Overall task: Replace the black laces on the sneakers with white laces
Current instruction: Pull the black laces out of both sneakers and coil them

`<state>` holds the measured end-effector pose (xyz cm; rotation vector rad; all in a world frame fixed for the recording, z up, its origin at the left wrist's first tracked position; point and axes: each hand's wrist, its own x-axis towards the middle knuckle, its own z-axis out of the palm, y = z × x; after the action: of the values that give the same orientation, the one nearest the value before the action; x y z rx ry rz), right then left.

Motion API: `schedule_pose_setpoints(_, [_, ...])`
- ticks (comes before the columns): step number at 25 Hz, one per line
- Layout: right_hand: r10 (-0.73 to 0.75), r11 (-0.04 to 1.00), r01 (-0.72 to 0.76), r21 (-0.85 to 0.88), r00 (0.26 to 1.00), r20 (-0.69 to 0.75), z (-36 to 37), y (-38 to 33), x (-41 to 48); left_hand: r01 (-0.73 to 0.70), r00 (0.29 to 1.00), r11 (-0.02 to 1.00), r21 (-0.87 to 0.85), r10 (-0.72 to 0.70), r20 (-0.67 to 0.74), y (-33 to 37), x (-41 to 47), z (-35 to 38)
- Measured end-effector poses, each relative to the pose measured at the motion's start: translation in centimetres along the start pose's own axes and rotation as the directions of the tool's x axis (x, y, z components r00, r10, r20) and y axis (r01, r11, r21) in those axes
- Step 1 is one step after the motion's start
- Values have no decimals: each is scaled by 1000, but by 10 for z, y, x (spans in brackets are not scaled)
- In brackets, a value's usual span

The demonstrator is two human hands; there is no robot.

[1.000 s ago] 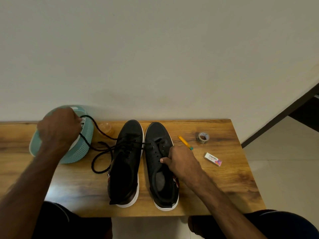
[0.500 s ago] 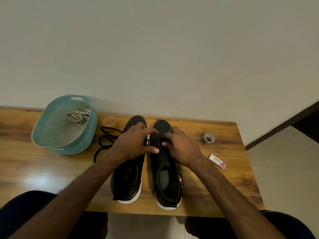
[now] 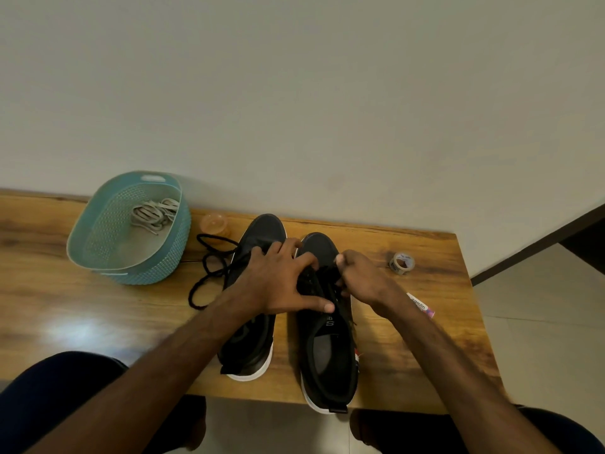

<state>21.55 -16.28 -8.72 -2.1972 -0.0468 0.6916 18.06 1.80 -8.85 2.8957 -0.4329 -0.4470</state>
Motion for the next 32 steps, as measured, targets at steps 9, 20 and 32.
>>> schedule_pose_setpoints(9, [-255, 952, 258, -162, 966, 39, -17, -1, -6, 10, 998, 997, -73, -5, 63, 8, 2, 5])
schedule_pose_setpoints(20, [-352, 898, 331, -289, 936, -23, -6, 0, -5, -11, 996, 977, -213, 29, 80, 7, 2, 1])
schedule_pose_setpoints(32, [-319, 900, 215, -380, 918, -235, -39, 14, -3, 28, 996, 953, -302, -1, 88, -8, 4, -4])
